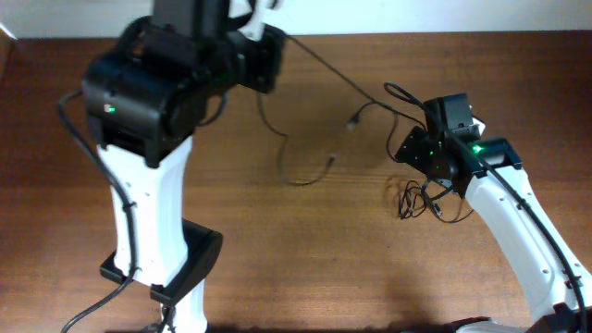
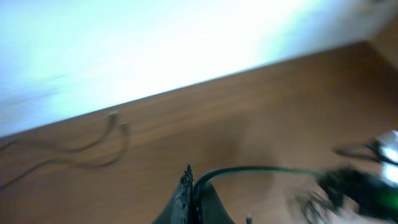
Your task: Untangle cables
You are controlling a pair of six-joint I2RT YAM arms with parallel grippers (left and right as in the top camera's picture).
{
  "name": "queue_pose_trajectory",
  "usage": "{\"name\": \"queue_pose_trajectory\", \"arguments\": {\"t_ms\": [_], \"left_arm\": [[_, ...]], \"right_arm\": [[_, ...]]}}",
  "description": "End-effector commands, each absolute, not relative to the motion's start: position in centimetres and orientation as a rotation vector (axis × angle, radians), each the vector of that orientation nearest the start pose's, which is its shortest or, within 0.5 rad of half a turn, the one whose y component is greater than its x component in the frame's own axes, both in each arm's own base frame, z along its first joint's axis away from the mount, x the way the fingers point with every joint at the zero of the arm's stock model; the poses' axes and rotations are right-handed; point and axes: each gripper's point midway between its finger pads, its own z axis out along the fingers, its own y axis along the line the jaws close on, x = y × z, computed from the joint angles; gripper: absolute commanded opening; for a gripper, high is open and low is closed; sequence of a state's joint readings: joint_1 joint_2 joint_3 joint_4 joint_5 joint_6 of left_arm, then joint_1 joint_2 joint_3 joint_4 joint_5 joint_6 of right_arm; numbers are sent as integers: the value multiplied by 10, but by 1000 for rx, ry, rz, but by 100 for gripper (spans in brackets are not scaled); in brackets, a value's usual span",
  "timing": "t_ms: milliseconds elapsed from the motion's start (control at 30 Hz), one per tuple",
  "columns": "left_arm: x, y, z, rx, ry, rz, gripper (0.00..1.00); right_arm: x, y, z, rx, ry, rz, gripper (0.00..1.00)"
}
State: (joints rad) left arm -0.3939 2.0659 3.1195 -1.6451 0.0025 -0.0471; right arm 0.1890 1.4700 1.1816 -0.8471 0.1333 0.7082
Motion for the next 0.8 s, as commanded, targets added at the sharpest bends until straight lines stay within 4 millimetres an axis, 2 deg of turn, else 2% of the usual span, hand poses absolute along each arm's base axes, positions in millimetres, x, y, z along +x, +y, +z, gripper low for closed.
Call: {"name": "queue_pose_trajectory", "arguments": {"t_ms": [0,133,167,233,300,333,367,400,433,500,533,567,600,667,700,733,767], "left_arm": [[395,-89,472,39,2093,-64,0],[400,-67,473,-49,2090,-48,0],[400,-63,473,-91,2090,-62,0],[401,-62,472,-101,2090,-68,0],[401,-63,473,-99,2090,-70,0],[401,-62,472,-99,2090,-70,0],[401,-62,472,-101,2093,-66,0],[401,-62,472,-101,2092,-66,0],[401,-62,472,-101,2092,-66,0],[401,-62,472,-102,2092,-65,0],[401,-60,472,-109,2089,-54,0],[401,-51,473,-138,2081,-5,0],[401,-43,474,-164,2075,33,0],[402,-34,473,-218,2074,31,0],[402,-28,472,-259,2072,26,0],[402,-27,472,-261,2072,26,0],[402,-27,472,-261,2072,26,0]], "right_arm": [[350,61,142,470,2657,195,99],[352,67,145,457,2654,242,99],[351,88,151,273,2673,372,99],[344,151,188,-185,2568,816,98],[344,178,223,-311,2430,1036,98],[354,170,227,-260,2432,954,98],[365,138,211,60,2542,742,98],[364,126,205,166,2572,671,98],[360,132,206,81,2577,702,98],[325,188,240,-543,2358,1102,98],[313,197,249,-684,2272,1184,98],[321,183,232,-581,2388,1048,98],[336,141,198,-305,2599,705,98],[339,82,175,62,2728,277,98],[337,62,171,216,2734,146,98],[336,60,171,272,2736,139,98],[336,69,171,233,2740,204,98]]}}
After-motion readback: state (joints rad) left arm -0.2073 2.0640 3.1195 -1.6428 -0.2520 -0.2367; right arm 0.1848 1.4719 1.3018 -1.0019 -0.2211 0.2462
